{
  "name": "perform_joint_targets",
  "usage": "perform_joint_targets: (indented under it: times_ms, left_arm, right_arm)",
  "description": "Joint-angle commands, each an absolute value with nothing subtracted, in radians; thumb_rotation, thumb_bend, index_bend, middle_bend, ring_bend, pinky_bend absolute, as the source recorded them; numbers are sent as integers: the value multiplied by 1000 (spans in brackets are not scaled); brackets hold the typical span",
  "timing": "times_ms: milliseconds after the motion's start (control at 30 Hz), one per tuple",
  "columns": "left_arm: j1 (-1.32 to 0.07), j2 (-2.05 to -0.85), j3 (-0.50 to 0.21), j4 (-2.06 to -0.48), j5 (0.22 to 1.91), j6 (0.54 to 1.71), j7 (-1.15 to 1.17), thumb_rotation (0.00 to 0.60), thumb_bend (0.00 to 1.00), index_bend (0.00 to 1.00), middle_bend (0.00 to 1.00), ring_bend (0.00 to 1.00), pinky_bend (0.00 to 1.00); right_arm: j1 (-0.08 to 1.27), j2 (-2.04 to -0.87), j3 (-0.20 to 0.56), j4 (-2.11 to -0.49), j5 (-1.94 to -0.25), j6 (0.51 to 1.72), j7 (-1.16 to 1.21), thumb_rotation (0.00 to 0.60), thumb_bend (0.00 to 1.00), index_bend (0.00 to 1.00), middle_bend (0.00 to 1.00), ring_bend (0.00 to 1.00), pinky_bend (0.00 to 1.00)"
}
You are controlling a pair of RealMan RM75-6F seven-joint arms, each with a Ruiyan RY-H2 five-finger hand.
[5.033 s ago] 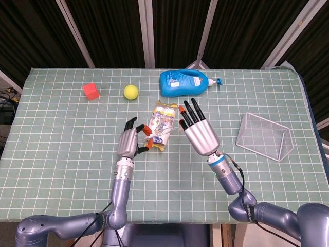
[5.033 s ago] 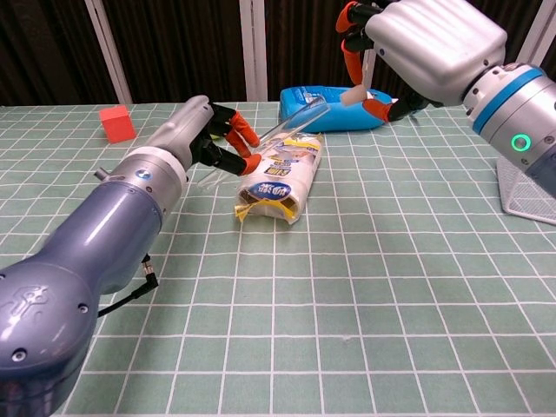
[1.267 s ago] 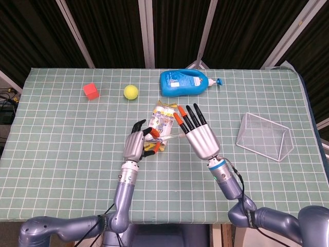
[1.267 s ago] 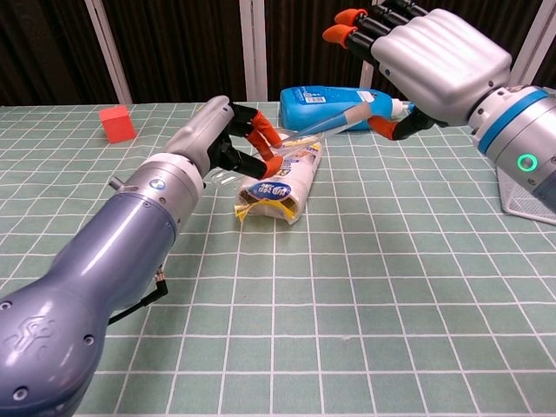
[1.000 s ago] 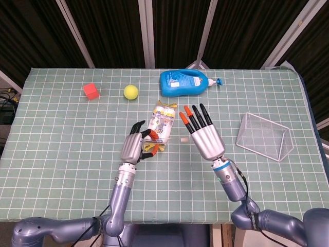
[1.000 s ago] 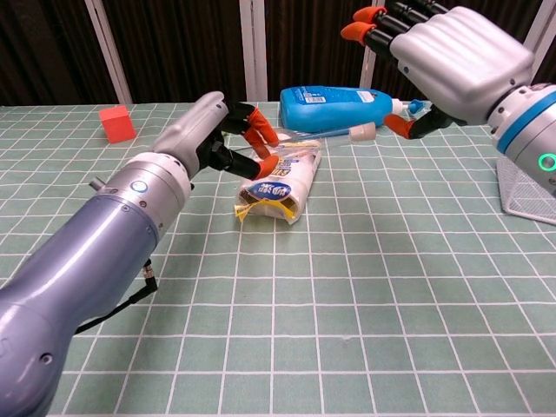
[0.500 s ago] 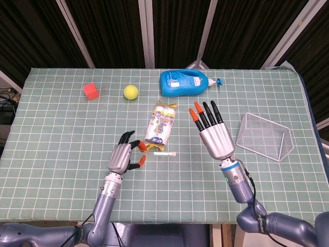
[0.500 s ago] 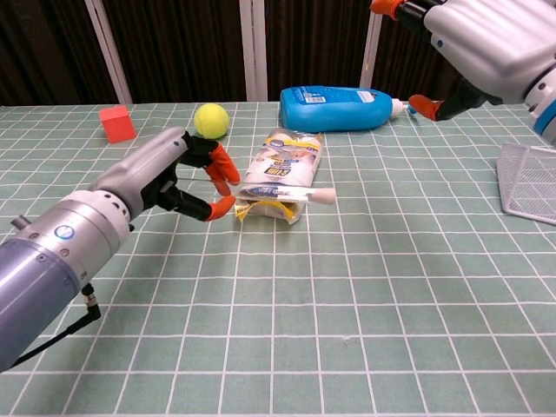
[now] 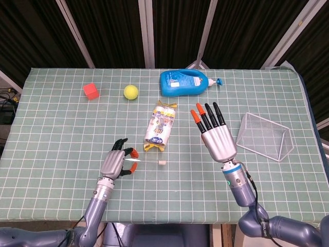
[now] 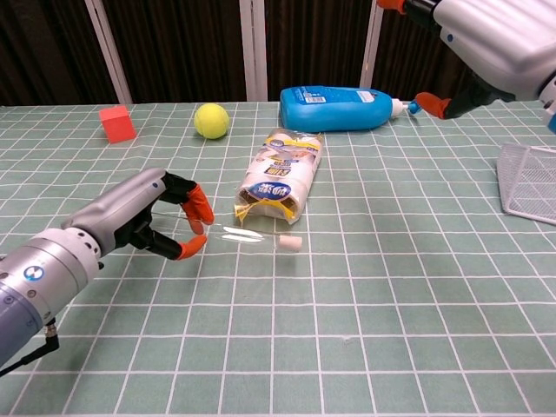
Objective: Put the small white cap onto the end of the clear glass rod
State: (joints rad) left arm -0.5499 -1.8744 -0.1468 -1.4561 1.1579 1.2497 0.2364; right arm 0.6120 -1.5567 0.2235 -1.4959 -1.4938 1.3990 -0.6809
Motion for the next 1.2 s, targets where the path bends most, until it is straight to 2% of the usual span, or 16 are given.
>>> perform_joint_targets:
  times_ms: [33,167,500,800,933,1067,1200]
  left_arm:
    - [-546,-1865,-144,-1440,1153,1239,251,600,624,553,485,80,0]
    - [-544,-1853,-153,-1428,1130,1224,284,600,609,530,454,80,0]
    - [-534,-1809,-165,-1460,1082,1200,347,600,478,492,376,70,0]
    - [-519,-1770,-182,-1508,1062,1209,358,600,238,411,306,49,0]
    - [-509,-1743,-192,-1543,1067,1224,352,600,225,368,275,40,0]
    - [-493,-1701,-196,-1593,1082,1242,337,600,225,235,210,12,0]
    - [-460,-1614,-168,-1669,1159,1285,312,600,225,223,155,0,0]
  right_arm:
    - [609,-1556,223,-1501,-1493,1400,-684,600,391,63,29,0,0]
    - [604,-1555,220,-1508,-1493,1401,-688,600,391,62,29,0,0]
    - [591,-1561,211,-1516,-1492,1404,-691,600,390,62,29,0,0]
    - [569,-1555,204,-1522,-1485,1414,-684,600,391,62,29,0,0]
    - [549,-1540,195,-1535,-1487,1428,-663,600,391,62,29,0,0]
    - [513,-1513,181,-1564,-1489,1458,-622,600,391,62,29,0,0]
    - [439,-1464,163,-1643,-1438,1495,-547,600,388,25,29,0,0]
